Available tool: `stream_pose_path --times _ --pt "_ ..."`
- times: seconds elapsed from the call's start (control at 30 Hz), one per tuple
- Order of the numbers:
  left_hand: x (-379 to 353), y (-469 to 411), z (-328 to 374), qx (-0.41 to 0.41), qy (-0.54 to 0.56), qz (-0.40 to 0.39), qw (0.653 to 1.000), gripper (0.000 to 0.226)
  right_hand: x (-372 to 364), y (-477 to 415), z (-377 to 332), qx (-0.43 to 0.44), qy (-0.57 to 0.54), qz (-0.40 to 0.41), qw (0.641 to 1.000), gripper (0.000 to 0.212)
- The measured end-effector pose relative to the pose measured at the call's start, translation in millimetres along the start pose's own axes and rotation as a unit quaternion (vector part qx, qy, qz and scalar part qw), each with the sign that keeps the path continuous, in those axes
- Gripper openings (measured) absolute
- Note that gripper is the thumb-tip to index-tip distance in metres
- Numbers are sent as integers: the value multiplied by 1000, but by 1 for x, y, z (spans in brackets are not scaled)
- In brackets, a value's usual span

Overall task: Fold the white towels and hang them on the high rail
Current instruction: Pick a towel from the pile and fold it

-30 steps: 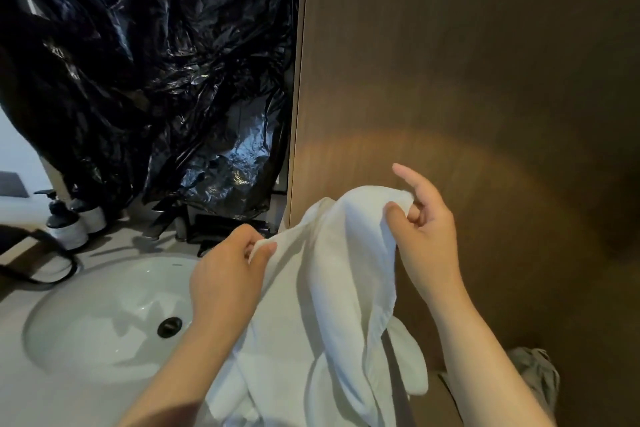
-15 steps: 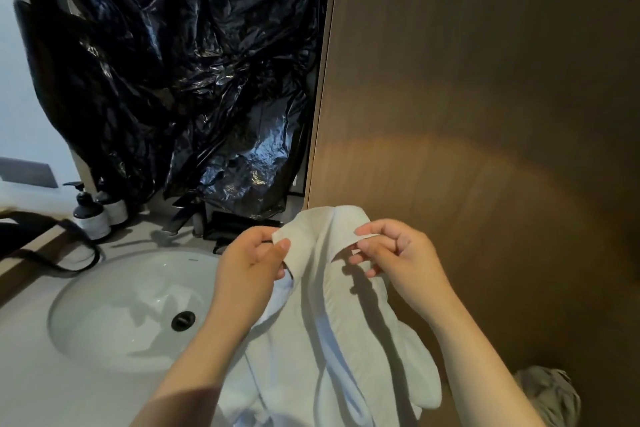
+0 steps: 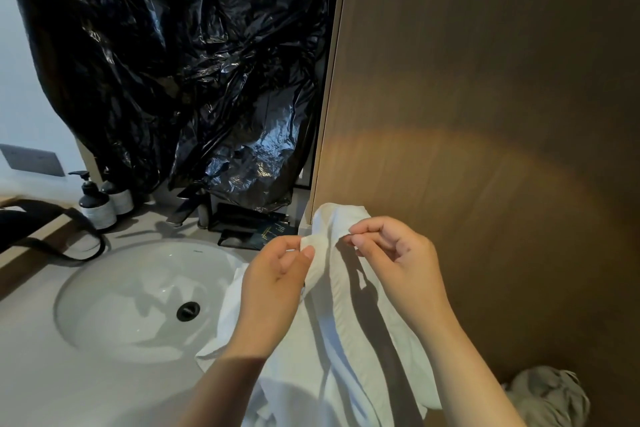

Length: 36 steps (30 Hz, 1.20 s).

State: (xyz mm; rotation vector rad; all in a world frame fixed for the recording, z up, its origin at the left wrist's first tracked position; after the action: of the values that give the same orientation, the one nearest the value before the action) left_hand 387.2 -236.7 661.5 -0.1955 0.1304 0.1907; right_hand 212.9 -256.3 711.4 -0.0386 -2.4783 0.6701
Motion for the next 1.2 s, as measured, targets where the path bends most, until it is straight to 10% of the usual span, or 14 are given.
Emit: stream_pose_path --times 1.2 --pt "12 14 10 -40 74 12 996 20 -3 -44 -6 24 39 -134 990 22"
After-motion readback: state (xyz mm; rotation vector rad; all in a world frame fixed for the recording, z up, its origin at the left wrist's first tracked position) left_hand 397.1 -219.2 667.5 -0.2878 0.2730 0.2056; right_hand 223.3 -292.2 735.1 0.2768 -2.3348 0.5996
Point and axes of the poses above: each hand's wrist, its own y-axis away from the middle knuckle, its own x-axis out of the back of the hand, z = x × y, the point moved 7 cm from there along -y, towards the middle knuckle, and after that the axes turned 13 degrees about y, right-handed, at the moved point
